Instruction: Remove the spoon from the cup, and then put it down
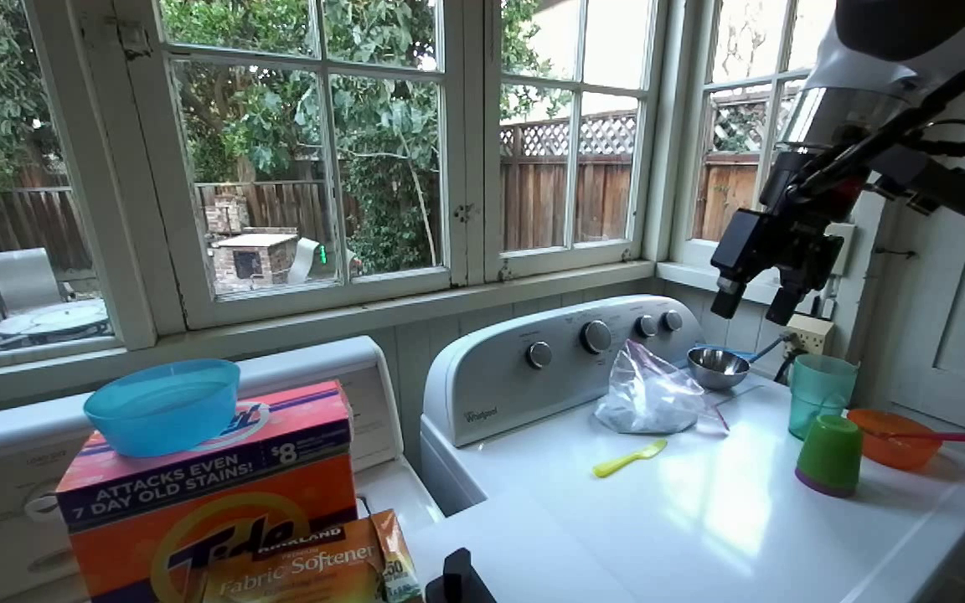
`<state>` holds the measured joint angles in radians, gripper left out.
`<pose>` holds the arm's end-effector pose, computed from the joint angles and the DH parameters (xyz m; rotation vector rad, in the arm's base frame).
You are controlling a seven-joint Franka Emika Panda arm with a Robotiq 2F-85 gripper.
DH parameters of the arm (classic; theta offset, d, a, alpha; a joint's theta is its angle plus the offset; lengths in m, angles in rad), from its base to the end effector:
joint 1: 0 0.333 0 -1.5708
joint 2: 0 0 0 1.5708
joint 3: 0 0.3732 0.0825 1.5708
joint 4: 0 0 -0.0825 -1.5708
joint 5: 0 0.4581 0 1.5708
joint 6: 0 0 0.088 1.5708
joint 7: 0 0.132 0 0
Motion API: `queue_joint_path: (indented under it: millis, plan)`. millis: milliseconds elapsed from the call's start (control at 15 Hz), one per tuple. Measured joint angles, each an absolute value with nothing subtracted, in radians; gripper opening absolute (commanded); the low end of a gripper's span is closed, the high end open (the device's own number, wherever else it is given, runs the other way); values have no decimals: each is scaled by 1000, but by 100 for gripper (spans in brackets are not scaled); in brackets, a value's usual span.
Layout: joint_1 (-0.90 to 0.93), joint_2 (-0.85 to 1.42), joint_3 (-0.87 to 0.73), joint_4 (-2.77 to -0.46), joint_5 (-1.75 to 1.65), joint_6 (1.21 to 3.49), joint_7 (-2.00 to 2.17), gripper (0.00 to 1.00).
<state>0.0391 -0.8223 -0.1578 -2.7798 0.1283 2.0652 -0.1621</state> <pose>0.3397 -0.0248 0.4282 -2.9174 -0.0468 -0.1820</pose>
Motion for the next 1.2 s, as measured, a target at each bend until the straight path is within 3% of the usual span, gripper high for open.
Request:
queue_joint_path:
  millis: [1200]
  plan:
    - [-336,-478,-2,-2679,-162,2459,402,100]
